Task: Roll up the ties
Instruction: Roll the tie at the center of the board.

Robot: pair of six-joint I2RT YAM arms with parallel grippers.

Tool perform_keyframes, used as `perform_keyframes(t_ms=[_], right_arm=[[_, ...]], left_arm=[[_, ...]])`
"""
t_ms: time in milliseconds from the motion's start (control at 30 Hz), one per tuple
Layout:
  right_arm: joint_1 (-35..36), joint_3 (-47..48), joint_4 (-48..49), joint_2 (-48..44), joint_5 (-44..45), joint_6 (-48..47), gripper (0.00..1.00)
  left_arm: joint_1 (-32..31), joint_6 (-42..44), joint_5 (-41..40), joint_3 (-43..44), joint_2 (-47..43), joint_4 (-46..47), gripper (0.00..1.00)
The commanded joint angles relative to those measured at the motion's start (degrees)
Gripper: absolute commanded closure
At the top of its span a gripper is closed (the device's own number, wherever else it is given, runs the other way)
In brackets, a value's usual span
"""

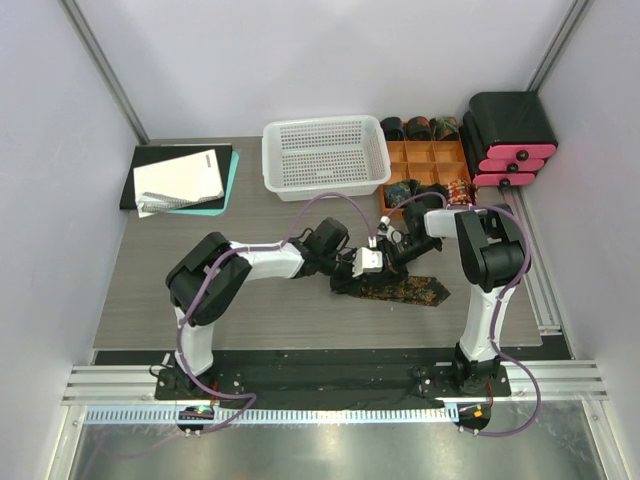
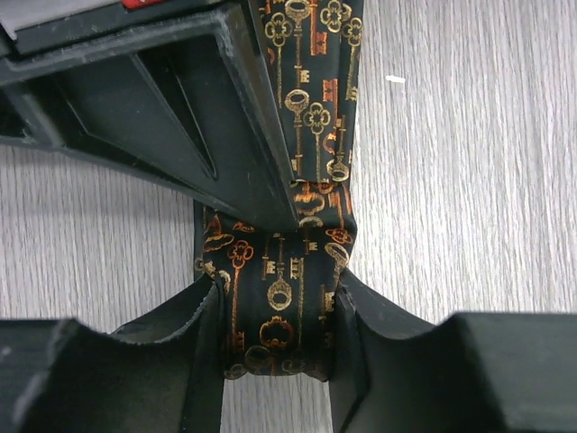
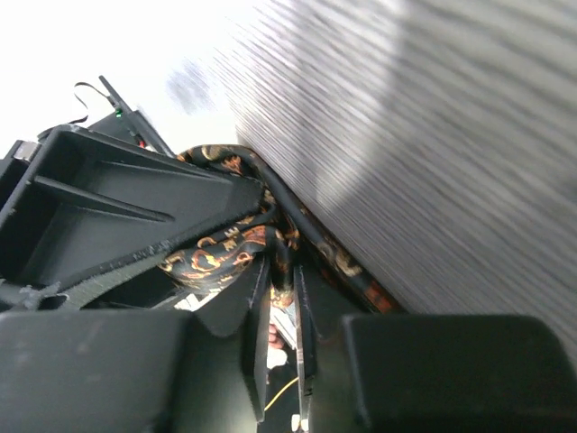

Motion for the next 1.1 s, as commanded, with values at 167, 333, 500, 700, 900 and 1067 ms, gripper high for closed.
perform_keyframes(t_ms=[167,333,500,700,900,1067], right_arm=[[-1.59,0.60,-6.42,-5.79,6.50,-3.46,0.67],[-1.24,-0.28,-3.80,-4.13,4.48,-1.09,0.67],[0.25,-0.54,0.24,-2.98,4.56,1.02,0.68],[2.80,-0.63,1.22,0.18,9.65,-0.03,0.89],[3.59,0.42,0.51,2.82,13.09,-1.00,0.99],[3.94,0.95,0.16,3.43,14.93,-1.52,0.99]], left_arm=[[-0.53,2.38,-4.50,-3.61,-0.61,-6.23,0.79],[-0.61,3.09,-4.86,-3.88,-0.35,-6.94,0.80],[-0.61,3.00,-5.03,-2.29,0.53,-7.55,0.79],[-0.88,0.72,-5.30,1.40,0.18,-9.40,0.75],[-2.02,-2.71,-4.07,4.82,-0.88,-9.75,0.66],[-3.43,-4.03,-4.24,6.41,2.11,-9.49,0.56]])
